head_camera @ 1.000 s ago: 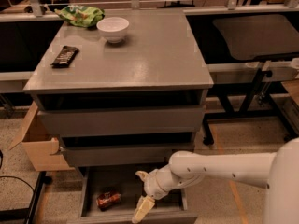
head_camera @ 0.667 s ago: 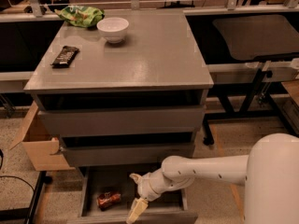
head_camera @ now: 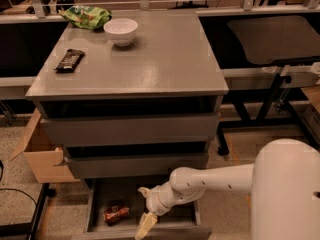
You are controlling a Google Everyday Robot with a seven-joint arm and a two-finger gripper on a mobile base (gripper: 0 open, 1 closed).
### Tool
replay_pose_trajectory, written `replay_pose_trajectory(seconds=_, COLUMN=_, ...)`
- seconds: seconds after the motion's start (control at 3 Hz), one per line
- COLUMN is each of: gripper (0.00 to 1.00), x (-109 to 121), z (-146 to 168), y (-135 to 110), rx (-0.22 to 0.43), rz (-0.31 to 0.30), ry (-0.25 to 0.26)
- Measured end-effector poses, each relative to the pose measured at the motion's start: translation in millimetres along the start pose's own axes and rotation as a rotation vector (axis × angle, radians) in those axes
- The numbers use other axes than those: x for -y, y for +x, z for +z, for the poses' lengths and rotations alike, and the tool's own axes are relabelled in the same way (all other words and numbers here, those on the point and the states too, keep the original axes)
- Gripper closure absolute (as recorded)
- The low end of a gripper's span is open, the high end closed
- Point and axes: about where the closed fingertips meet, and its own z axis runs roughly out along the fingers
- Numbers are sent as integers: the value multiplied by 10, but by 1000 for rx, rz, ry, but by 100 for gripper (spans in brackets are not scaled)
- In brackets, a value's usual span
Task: Pick coke can from bottom drawer and place on counter
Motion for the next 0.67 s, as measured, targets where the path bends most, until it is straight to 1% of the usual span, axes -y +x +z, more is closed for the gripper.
replay_pose_trajectory(seconds=0.33, gripper=0, x=249, z=230, y=326, rx=-48, rz=22, ry=12)
replay_pose_trajectory(seconds=0.67, gripper=0, x=424, z=350, y=504, rx=-29, rz=2, ry=46)
